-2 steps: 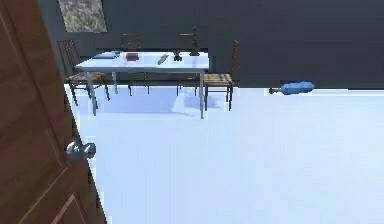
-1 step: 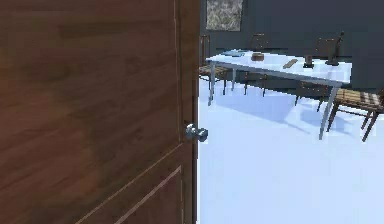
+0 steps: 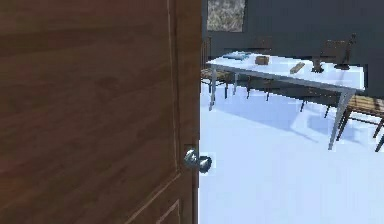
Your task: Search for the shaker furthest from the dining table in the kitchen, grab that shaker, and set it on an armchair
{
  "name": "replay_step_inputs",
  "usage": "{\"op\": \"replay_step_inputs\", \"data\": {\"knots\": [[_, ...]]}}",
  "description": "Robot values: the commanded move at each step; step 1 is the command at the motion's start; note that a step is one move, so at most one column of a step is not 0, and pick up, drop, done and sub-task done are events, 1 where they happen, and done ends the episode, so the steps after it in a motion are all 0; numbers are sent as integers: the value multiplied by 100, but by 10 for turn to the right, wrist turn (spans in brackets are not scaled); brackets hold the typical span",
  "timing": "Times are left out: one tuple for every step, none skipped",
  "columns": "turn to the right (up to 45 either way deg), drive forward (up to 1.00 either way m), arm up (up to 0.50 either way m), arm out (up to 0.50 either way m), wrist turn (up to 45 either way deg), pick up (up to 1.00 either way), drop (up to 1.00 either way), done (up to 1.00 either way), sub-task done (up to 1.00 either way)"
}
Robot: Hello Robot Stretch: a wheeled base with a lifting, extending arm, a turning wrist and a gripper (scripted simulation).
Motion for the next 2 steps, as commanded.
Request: {"op": "replay_step_inputs", "data": {"knots": [[450,0,0,0,0,0,0,0,0],[360,0,0,0,0,0,0,0,0]]}}
